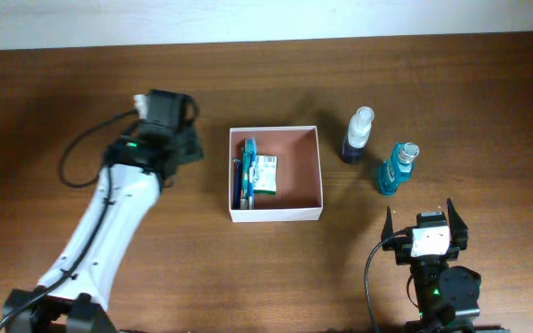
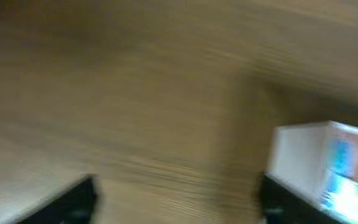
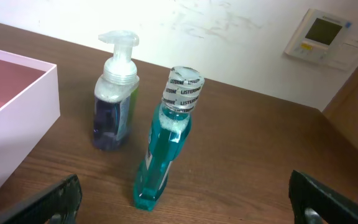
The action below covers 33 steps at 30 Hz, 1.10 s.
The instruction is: Pack container
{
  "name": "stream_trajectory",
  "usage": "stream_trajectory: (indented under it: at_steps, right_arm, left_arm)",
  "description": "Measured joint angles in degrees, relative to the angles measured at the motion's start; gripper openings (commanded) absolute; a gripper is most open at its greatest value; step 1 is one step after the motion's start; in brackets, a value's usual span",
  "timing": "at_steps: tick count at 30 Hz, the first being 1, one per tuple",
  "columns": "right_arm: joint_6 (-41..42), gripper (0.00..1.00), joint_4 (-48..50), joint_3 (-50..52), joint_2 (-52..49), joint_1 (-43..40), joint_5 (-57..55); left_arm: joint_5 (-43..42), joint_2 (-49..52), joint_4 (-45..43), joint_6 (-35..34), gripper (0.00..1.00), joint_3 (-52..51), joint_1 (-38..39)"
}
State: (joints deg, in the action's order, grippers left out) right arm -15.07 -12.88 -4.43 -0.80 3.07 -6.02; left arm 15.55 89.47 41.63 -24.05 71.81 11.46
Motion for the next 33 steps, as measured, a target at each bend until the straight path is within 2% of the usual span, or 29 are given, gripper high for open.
stream_trajectory:
  at_steps: [5, 10, 33]
  right_arm:
    - [0.02, 0.98, 0.0, 0.0, 0.0, 0.0, 0.0]
    - [0.0, 0.98, 0.0, 0.0, 0.0, 0.0, 0.0]
    - [0.0, 0.98, 0.0, 0.0, 0.0, 0.0, 0.0]
  left_arm:
    - [1.11, 0.0, 1.22, -0.15, 1.0, 0.0, -5.92]
    - [1.44, 0.0, 1.29, -0.15, 0.99, 0.0, -8.7]
    - [1.44, 0.0, 1.29, -0.15, 1.0, 0.0, -8.87]
